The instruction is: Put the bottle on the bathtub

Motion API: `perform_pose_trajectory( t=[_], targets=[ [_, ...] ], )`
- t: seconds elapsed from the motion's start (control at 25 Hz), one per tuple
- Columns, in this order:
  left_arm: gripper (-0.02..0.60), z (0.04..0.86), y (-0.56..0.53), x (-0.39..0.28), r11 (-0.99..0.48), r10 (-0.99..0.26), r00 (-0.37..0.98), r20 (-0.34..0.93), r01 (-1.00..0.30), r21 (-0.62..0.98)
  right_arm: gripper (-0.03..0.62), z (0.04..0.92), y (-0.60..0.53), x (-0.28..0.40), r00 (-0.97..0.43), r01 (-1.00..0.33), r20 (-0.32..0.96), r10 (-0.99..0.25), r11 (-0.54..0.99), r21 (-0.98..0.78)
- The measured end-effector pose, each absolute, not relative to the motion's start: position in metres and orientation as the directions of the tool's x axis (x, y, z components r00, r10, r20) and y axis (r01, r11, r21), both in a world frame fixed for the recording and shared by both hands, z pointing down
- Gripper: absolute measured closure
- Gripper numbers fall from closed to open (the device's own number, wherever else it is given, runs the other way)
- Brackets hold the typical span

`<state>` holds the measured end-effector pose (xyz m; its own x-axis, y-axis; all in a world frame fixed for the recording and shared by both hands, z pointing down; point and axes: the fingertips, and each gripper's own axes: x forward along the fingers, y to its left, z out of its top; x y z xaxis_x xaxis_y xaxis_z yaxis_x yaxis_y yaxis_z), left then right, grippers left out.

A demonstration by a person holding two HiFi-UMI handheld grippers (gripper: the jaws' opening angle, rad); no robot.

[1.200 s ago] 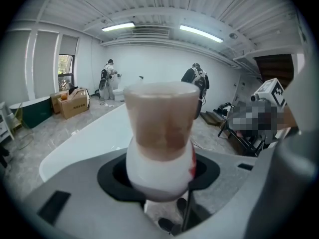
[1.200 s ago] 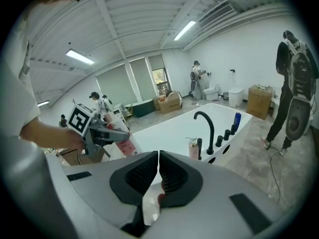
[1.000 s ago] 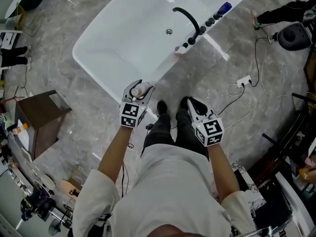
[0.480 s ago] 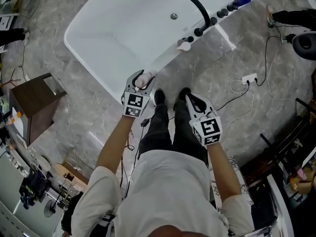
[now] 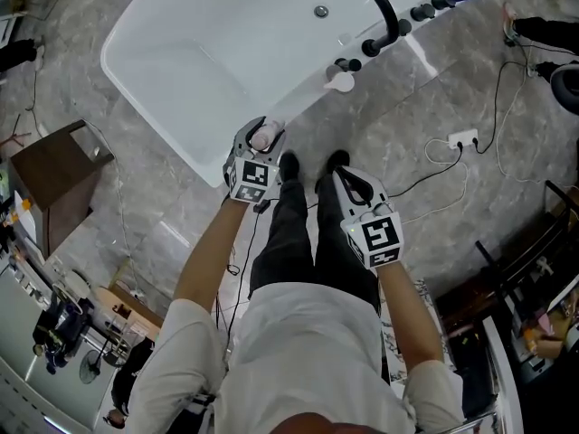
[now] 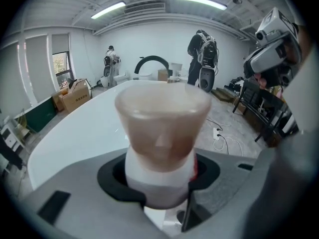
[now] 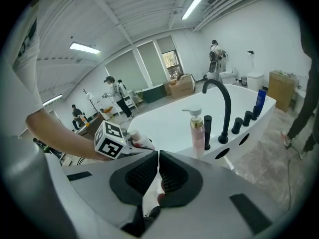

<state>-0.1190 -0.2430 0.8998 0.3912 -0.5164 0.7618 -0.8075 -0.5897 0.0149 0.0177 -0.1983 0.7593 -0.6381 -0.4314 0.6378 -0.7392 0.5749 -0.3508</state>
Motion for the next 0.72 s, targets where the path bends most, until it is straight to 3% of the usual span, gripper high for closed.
perform_pose_trajectory(
  t=[0.72],
  targets=[
    [0.347, 0.926, -0.251, -0.112, -0.603, -0.556, 0.374, 0.742, -0.796, -0.05, 0.563, 0.786, -0.195, 0.02, -0.643, -0.738, 0.65, -0.405, 0.557, -0.382]
  ],
)
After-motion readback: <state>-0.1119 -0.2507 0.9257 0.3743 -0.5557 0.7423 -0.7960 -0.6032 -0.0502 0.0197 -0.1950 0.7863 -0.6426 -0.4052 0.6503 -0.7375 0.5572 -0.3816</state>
